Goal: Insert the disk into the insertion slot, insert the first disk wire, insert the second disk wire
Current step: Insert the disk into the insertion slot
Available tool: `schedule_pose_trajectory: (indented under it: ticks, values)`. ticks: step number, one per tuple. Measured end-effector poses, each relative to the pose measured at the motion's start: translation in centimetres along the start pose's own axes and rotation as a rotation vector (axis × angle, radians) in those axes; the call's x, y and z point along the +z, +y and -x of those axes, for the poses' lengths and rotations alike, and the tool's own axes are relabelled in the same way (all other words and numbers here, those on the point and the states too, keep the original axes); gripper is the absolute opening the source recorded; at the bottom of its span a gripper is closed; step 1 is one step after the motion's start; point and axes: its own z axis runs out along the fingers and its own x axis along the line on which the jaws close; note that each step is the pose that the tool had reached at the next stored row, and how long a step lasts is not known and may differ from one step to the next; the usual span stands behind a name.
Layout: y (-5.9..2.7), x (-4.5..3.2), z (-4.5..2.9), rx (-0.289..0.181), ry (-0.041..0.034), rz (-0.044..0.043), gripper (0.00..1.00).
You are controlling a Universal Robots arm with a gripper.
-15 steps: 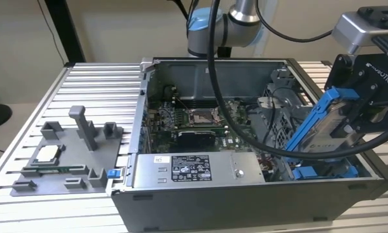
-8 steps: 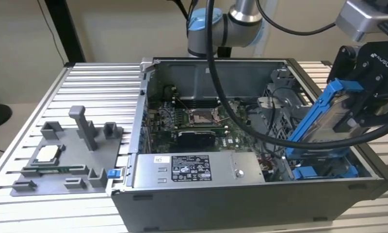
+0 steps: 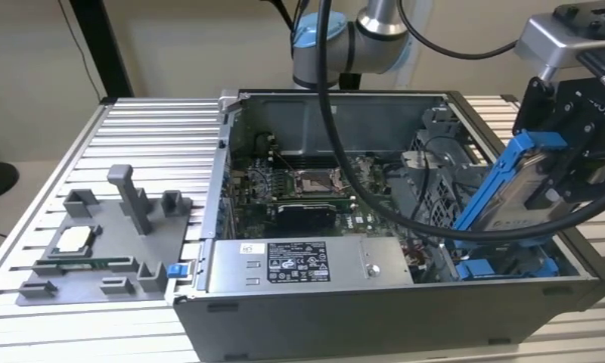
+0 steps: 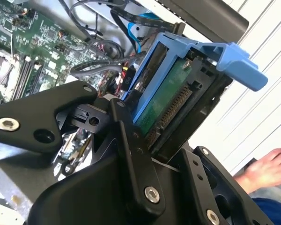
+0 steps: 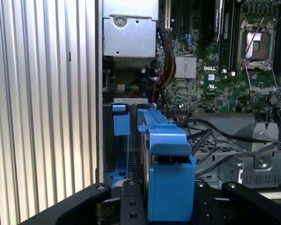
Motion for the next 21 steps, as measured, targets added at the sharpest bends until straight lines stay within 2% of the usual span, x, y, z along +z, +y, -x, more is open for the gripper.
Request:
schedule_pose_trajectory:
  ticks: [6,13,21]
  values:
    - [0.09,0.67,-0.09,0.0,0.0047,-0.0001,0.0]
    - [0.24,1.15,-0.3,0.001,0.0065,-0.0002,0.0]
    - [0.49,2.39,-0.44,0.004,0.01,-0.0006,0.0]
